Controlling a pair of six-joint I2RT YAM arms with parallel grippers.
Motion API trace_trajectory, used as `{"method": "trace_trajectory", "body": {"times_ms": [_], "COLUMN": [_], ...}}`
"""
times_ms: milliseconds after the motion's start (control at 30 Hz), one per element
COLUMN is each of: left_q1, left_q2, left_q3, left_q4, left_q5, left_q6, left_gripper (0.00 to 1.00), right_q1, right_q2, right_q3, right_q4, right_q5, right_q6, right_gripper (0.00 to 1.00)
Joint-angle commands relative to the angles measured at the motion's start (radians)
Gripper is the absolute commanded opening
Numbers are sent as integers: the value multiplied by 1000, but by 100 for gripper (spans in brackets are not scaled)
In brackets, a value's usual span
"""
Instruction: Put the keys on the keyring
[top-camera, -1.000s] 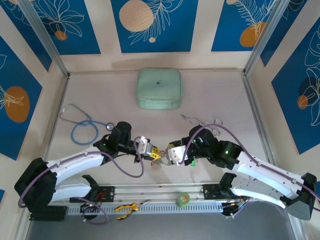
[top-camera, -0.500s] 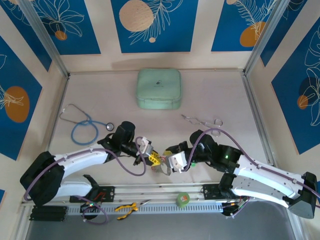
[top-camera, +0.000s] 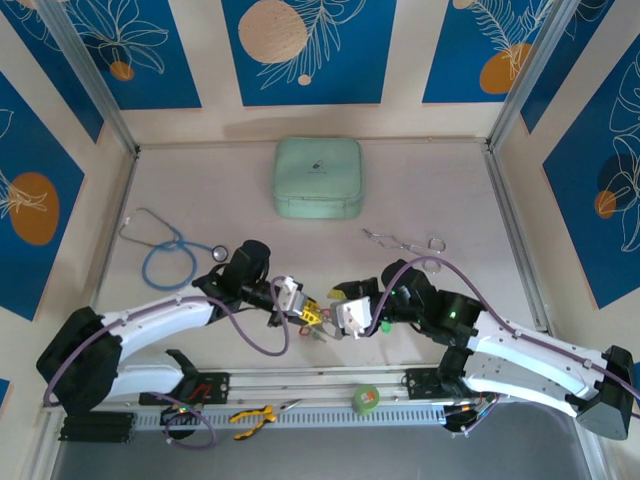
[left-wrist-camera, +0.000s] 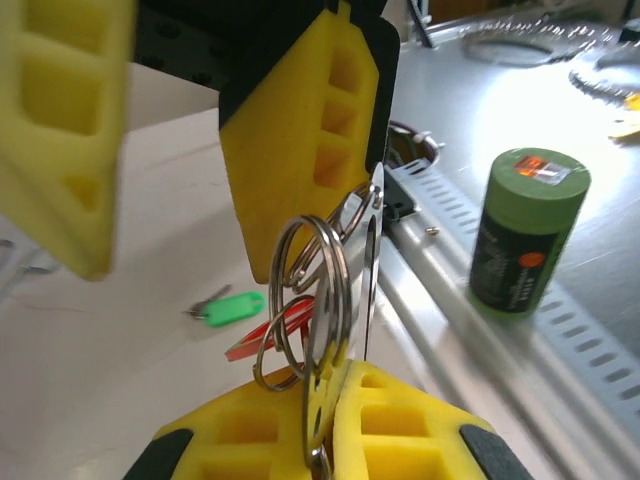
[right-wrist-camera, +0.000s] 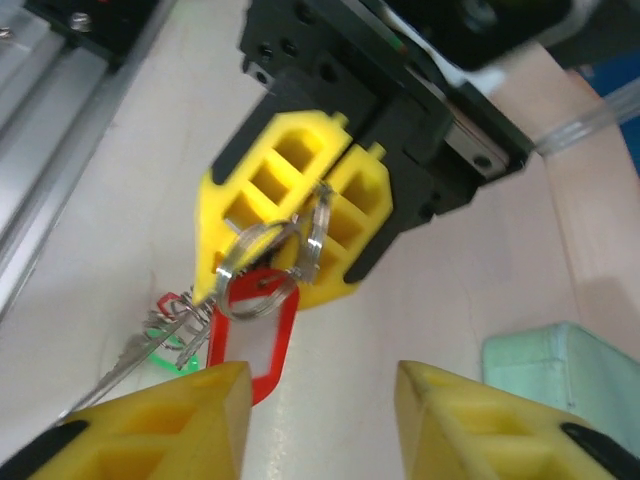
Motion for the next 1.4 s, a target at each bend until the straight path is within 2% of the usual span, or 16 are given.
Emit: {"method": "trace_trajectory", "body": {"times_ms": [0,67,167,300,400,500,567,600,667,767,867,1000,1133,1233,1367], "left_q1": [-4,-7,-10,-14,-28,-62,-102,-127,-178,-228,-242,-245,-248,-251,-254], "left_q2": [-38,-43,-63,-92,-96,-65,-22,3,81,209,289,338,337,313,288], "left_q3": [56,41,-17,-87,-146,-173,-163,-156,-130,-82,-50,-29,-43,-57,-72], "left_q4": [2,51,200,368,520,660,738,779,872,1060,1191,1261,1274,1266,1244], "left_q5": [-70,-98,-202,-356,-543,-763,-921,-993,-1151,-1336,-1410,-1436,-1398,-1366,-1331], "left_q6": [122,125,105,114,155,227,312,359,477,600,632,633,609,595,579], "left_gripper": [0,0,0,0,0,0,0,0,0,0,0,0,0,0,0], "right_q1": [-14,-28,-66,-188,-268,-314,-340,-354,-383,-391,-392,-420,-491,-500,-495], "right_q2": [-6,18,30,-20,-71,-76,-39,-13,68,188,254,236,217,232,251], "right_q3": [-12,-6,8,57,95,167,254,292,401,542,619,588,491,465,462], "right_q4": [0,0,3,-35,-61,-111,-184,-217,-294,-420,-543,-607,-489,-373,-328], "right_q5": [20,50,159,223,261,321,281,213,43,-51,-21,54,-81,-162,-161], "right_q6": [65,114,203,372,530,825,1131,1245,1443,1656,1774,1924,2031,2076,2089], "right_gripper": [47,47,48,50,51,52,50,50,50,47,49,52,55,57,59]}}
